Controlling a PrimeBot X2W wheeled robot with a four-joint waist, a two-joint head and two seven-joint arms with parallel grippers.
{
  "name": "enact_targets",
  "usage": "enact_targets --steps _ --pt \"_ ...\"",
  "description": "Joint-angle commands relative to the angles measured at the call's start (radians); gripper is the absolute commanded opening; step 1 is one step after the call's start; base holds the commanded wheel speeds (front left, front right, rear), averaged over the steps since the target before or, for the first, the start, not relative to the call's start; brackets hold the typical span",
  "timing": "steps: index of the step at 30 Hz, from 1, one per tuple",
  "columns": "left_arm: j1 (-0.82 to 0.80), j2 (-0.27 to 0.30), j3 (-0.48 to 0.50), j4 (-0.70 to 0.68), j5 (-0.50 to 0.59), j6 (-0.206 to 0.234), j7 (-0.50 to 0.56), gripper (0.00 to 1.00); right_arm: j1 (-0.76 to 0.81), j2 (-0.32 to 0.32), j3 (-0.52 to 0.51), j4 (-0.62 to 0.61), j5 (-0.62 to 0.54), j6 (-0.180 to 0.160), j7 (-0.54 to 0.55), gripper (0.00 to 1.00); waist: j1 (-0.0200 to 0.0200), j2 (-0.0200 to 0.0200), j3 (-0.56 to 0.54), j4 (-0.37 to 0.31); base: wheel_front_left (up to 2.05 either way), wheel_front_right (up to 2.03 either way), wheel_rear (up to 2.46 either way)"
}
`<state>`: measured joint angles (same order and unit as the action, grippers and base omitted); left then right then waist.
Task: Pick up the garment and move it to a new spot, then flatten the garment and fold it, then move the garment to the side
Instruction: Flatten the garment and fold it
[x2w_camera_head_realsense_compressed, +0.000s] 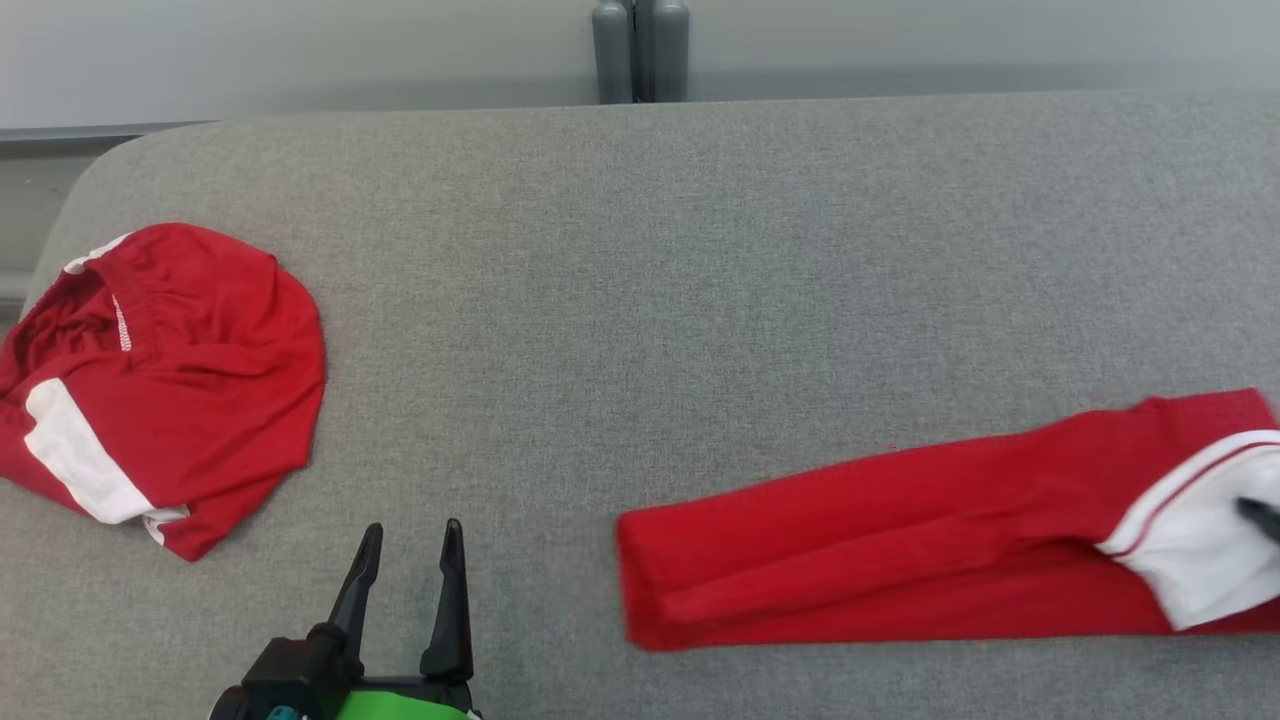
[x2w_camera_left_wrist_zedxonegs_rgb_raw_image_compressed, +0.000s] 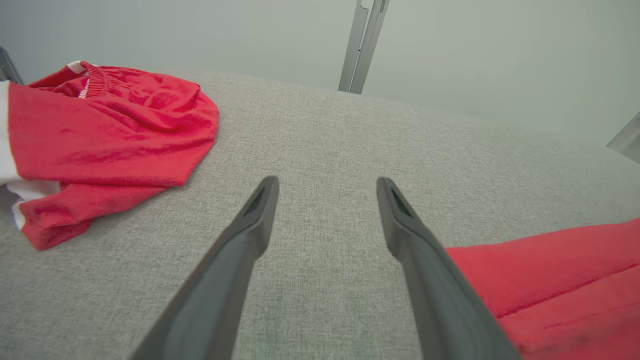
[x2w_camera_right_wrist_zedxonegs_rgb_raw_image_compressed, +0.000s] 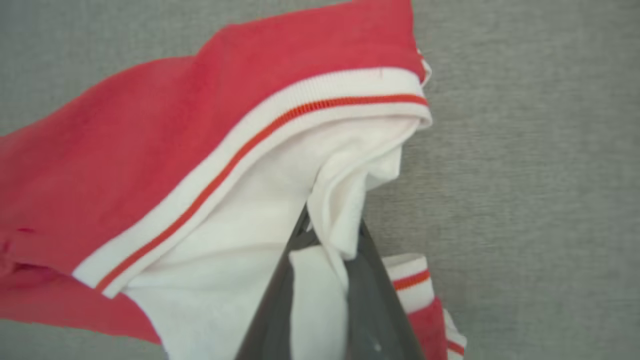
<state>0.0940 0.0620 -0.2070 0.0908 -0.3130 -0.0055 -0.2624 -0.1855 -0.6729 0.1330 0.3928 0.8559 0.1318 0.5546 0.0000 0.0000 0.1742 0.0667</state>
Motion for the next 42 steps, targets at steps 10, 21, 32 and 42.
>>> enact_targets --steps 10,21,32,42 --pt "0.043 -0.011 0.013 0.013 -0.015 -0.014 -0.003 1.00 0.118 -0.266 -0.234 -0.013 0.077 -0.001 -0.006 0.00 0.0000 0.0000 -0.019 0.022 0.00 0.00 0.00" --pt "0.008 -0.011 -0.028 0.034 -0.040 0.006 -0.003 1.00 0.092 -0.076 0.151 -0.507 0.048 -0.001 0.040 0.00 0.0000 0.0000 -0.013 -0.016 0.00 0.00 0.00" --pt "-0.013 -0.011 -0.029 0.055 -0.056 0.015 -0.003 1.00 0.053 0.119 0.339 -0.402 -0.060 -0.001 -0.075 0.00 0.0000 0.0000 -0.009 0.022 0.00 0.00 0.00" --pt "0.002 -0.011 -0.013 0.060 -0.066 0.014 -0.003 1.00 0.094 0.131 0.364 -0.415 -0.101 -0.001 -0.101 0.00 0.0000 0.0000 -0.016 0.010 0.00 0.00 0.00"
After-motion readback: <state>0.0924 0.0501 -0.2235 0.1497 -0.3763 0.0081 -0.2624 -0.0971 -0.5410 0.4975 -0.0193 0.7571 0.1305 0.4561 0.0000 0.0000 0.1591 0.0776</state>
